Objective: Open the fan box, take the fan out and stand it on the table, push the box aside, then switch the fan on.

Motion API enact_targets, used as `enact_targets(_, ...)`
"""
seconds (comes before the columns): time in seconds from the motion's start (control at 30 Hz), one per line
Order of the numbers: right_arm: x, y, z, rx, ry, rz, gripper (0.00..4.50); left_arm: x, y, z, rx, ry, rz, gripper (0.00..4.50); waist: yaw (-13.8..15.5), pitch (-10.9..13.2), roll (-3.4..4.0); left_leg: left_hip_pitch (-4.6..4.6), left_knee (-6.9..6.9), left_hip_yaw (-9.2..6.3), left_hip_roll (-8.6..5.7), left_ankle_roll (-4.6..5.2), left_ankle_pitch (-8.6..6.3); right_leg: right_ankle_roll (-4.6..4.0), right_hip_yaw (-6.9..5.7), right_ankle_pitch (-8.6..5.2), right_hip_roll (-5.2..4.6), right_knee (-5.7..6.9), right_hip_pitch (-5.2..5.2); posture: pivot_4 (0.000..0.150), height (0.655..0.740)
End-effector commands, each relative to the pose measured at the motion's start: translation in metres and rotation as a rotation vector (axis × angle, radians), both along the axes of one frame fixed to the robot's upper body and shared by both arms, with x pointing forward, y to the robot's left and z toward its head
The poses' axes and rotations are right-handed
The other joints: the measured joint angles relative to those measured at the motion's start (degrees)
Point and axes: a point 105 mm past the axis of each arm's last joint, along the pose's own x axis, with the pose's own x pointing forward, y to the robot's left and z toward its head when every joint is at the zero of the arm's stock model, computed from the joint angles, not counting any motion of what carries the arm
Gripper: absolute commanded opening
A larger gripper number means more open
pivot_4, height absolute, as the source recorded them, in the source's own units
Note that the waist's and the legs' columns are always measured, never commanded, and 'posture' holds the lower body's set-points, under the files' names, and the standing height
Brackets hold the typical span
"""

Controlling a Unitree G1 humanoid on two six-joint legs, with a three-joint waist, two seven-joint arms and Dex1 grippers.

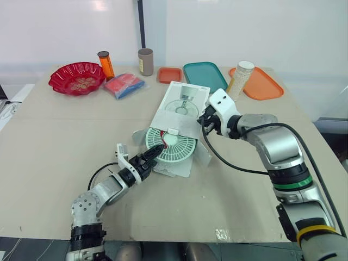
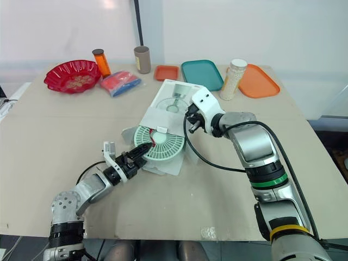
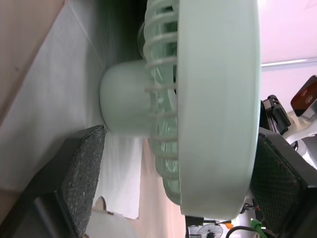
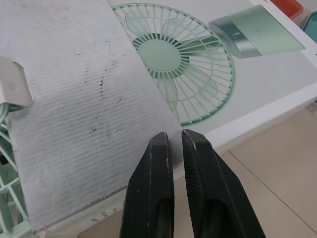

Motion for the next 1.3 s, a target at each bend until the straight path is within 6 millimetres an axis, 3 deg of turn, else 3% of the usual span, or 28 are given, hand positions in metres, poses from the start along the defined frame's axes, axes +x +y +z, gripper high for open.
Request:
enact_targets(0.03, 0.0, 0.004, 0.007, -0.001, -0.029, 0.019, 0.39, 0.011, -0.002, 0.001, -0.014, -0.018, 0.026, 3.72, 0.01, 0.0, 0.0, 0.0, 0.0, 0.0, 0.0, 0.0, 0.0, 0.0, 0.0, 0.0, 0.0, 0.0, 0.0, 0.15, 0.74)
enact_targets(0.27, 0.0, 0.005, 0.006, -0.003, -0.027, 0.022, 0.39, 0.011, -0.008, 0.001, -0.019, -0.02, 0.009, 1.7, 0.01, -0.01, -0.01, 0.0, -0.02, -0.02, 0.0, -0.02, 0.01, 0.0, -0.02, 0.0, 0.0, -0.02, 0.01, 0.15, 0.74)
enact_targets(0.67, 0.001, 0.006, 0.006, -0.005, -0.027, 0.028, 0.39, -0.015, 0.011, -0.02, 0.02, 0.066, 0.019, 1.7, -0.07, -0.04, -0.06, 0.01, -0.04, -0.02, 0.02, -0.01, 0.0, 0.0, 0.0, 0.0, 0.0, -0.04, 0.02, 0.15, 0.74)
enact_targets(1.03, 0.002, 0.007, 0.006, -0.007, -0.03, 0.035, 0.39, -0.032, 0.036, -0.021, 0.036, 0.109, 0.028, 1.7, -0.11, -0.05, -0.07, 0.04, -0.06, -0.03, 0.03, -0.01, 0.0, -0.01, -0.01, 0.0, 0.01, -0.04, 0.02, 0.15, 0.74)
enact_targets(1.23, 0.003, 0.009, 0.005, -0.003, -0.032, 0.036, 0.39, -0.036, 0.032, -0.022, 0.03, 0.116, 0.002, 1.7, -0.09, -0.07, -0.1, 0.05, -0.05, -0.04, 0.03, -0.01, 0.0, -0.02, -0.01, 0.01, 0.0, -0.04, 0.03, 0.15, 0.74)
enact_targets(1.3, 0.002, 0.009, 0.005, -0.003, -0.032, 0.036, 0.39, -0.039, 0.026, -0.023, 0.039, 0.117, -0.01, 2.71, -0.09, -0.07, -0.1, 0.05, -0.06, -0.04, 0.03, -0.01, 0.0, -0.02, -0.01, 0.01, 0.0, -0.04, 0.03, 0.15, 0.74)
